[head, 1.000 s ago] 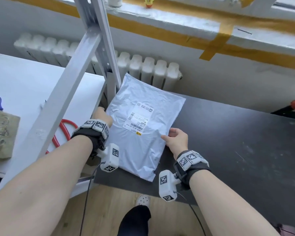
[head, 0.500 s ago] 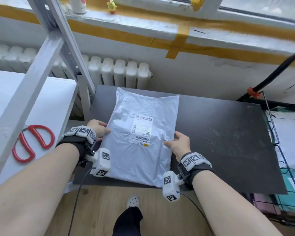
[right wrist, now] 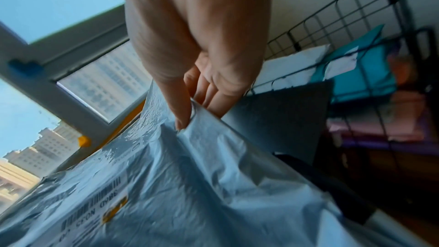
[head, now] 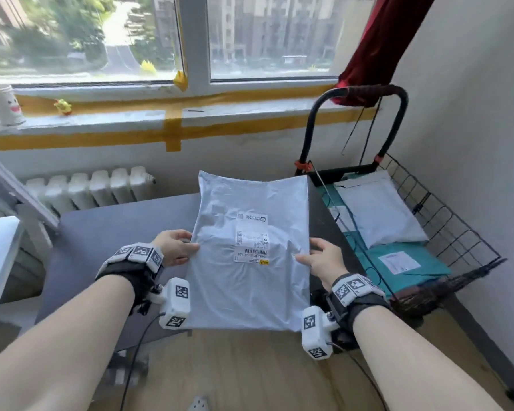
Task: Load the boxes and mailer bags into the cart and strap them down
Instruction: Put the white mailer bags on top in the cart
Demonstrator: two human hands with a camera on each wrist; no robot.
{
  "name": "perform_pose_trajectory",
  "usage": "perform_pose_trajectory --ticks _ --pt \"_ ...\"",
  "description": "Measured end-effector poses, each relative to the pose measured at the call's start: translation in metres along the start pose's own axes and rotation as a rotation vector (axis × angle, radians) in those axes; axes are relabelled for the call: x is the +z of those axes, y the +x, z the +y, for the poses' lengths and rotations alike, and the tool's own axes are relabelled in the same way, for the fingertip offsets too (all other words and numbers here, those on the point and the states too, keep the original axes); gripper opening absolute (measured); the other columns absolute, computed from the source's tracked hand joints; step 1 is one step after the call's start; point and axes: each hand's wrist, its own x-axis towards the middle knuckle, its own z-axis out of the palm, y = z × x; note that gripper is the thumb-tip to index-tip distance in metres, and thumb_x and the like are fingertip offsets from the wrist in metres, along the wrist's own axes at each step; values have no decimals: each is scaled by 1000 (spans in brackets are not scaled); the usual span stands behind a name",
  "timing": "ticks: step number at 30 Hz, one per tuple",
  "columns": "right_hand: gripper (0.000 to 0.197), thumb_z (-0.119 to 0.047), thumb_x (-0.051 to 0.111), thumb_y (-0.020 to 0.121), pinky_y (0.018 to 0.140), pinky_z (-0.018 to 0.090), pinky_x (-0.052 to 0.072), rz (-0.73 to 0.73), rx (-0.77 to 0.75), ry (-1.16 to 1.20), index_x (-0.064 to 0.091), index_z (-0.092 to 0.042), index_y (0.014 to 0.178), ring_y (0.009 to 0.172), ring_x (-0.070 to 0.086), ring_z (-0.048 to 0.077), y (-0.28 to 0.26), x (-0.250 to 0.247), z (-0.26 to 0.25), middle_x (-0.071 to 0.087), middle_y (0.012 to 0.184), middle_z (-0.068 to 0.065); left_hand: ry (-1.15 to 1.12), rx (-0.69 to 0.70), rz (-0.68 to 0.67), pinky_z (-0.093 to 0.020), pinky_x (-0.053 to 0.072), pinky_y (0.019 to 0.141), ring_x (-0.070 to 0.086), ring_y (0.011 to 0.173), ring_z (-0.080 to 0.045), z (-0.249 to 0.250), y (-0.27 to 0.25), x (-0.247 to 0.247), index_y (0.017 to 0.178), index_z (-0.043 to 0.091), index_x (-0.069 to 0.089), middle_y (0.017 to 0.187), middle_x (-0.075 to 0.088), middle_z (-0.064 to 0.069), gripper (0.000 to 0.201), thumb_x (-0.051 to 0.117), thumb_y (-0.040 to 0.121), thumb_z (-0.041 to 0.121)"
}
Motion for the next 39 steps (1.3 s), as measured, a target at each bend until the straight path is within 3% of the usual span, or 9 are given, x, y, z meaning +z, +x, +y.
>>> perform_pose_trajectory --ticks 5,11,16,19,25,29,32,35,39 --pt "55 18 69 69 82 46 56 51 -40 -34 55 4 121 81 65 27 -8 -123 19 68 94 20 14 75 -54 -12 48 50 55 65 -11 28 -30 112 80 16 57 79 60 -1 14 61 90 6" --pt "48 22 61 72 52 11 49 108 -65 -147 59 1 116 71 61 16 -14 -254 37 65 94 14 1 96 -65 -11 49 43 57 39 -1 49 -51 240 82 13 56 77 59 -4 13 60 90 3" --pt "48 22 59 72 78 36 56 175 -40 -147 62 -1 114 83 65 25 10 -322 48 67 89 15 43 97 -93 -11 45 41 53 33 -3 74 -46 314 82 11 54 75 57 -5 13 59 90 1" --pt "48 22 58 74 75 32 53 183 -30 -133 62 -4 113 84 64 24 32 -350 46 66 91 14 67 92 -74 -11 45 41 54 33 -2 91 -31 347 83 11 54 76 57 -4 13 59 89 2" --pt "52 24 58 72 75 30 52 191 -17 -134 60 1 118 85 63 22 97 -391 33 67 97 14 114 83 -65 -19 50 49 55 61 -16 135 28 404 81 11 58 84 57 -7 12 62 87 3" --pt "55 23 58 71 72 30 54 174 -1 -170 61 -3 119 82 65 23 161 -413 20 69 100 18 136 78 -36 -33 53 71 59 78 -25 164 81 437 111 11 60 90 59 -12 29 66 84 3" --pt "53 23 57 71 75 34 56 153 37 -201 63 -5 116 82 67 25 205 -424 19 70 96 15 183 42 -7 -34 54 70 57 82 -25 175 115 461 128 17 53 95 57 -12 49 66 83 2" --pt "51 20 58 73 82 41 57 107 89 -221 62 -7 116 86 69 29 248 -429 27 71 92 14 231 6 46 -34 53 65 55 83 -25 178 144 483 135 15 47 99 55 -13 55 65 84 2" --pt "52 21 57 74 83 39 56 25 170 -242 60 -5 118 85 66 27 295 -428 43 69 90 14 348 -105 118 -38 52 85 57 98 -30 164 177 506 137 6 46 122 56 -20 53 62 86 4"
